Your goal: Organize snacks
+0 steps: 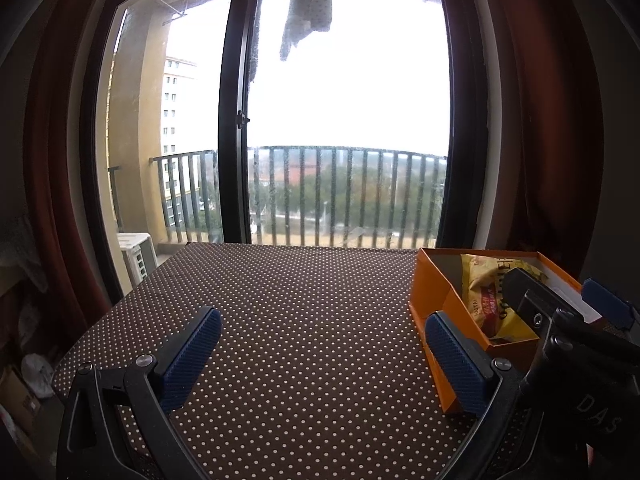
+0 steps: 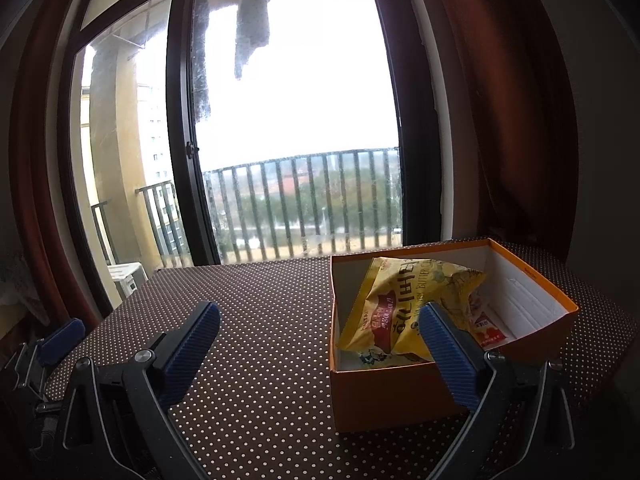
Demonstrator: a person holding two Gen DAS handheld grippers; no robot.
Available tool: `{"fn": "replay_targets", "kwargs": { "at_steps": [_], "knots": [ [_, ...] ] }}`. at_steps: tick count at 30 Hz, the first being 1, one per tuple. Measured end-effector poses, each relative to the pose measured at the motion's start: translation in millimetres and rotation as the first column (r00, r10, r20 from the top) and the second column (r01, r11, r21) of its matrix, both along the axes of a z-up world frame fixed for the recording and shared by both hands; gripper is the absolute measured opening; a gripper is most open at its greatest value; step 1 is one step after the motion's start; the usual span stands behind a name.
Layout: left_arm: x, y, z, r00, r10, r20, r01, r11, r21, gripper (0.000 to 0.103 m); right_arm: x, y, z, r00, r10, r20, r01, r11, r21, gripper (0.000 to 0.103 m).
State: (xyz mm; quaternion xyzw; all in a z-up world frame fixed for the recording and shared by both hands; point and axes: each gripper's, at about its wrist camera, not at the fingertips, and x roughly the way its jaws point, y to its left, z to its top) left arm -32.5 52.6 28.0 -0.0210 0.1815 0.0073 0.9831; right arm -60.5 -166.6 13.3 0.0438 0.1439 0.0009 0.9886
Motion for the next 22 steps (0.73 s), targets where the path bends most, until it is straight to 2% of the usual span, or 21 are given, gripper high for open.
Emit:
{"fn": "replay_targets", "kwargs": {
  "at_steps": [22],
  "knots": [
    [-0.1, 2.8, -3.2, 1.000, 0.011, -0.005, -0.011, 1.000, 0.004, 0.102, 0.8, 3.3, -2.9, 1.000, -0.006, -0.006, 0.006, 1.000, -0.015, 0.103]
  ]
}}
